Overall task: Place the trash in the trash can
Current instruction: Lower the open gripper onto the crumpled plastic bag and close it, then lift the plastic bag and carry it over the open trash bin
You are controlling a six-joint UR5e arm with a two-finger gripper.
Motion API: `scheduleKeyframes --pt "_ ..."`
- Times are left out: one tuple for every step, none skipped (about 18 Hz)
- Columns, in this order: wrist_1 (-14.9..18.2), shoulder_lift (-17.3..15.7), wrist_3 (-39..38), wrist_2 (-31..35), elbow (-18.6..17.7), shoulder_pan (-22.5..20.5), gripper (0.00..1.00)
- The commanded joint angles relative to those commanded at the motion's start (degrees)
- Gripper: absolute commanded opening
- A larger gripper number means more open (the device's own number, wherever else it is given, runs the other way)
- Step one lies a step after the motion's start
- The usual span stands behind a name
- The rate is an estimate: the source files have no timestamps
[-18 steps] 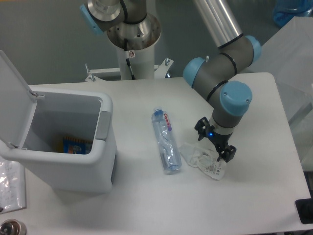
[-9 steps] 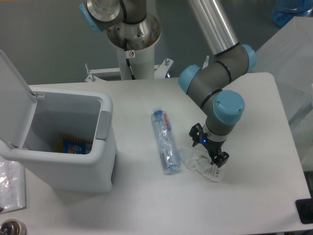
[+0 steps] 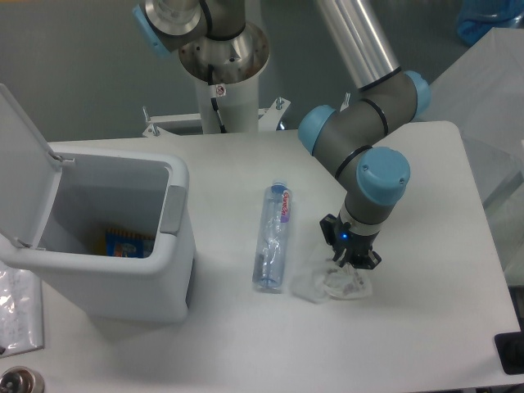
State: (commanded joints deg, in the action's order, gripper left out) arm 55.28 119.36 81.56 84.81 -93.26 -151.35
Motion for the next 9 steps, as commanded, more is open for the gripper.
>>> scheduleKeyframes --pt "0.09 0.09 0.00 0.00 0.53 -0.18 0.00" --pt "0.26 0.00 0.00 0.09 1.06 -0.27 0.00" --pt "0.44 -0.26 0.00 0.09 1.67 -0.35 0.00" --pt "0.53 -1.05 0.00 0.09 2.20 -0.62 0.00" --pt "0.53 -1.49 0.00 0.09 2.64 -0.62 0.00" --pt "0.62 -1.49 0.00 0.26 3.16 -0.70 0.00" --pt "0.62 -1.58 0.00 0.18 3.43 -1.14 0.00" --pt "0.62 -2.10 0.09 0.09 3.69 -1.32 0.00" --pt "0.62 -2.72 -0.09 -0.43 3.96 -1.23 0.00"
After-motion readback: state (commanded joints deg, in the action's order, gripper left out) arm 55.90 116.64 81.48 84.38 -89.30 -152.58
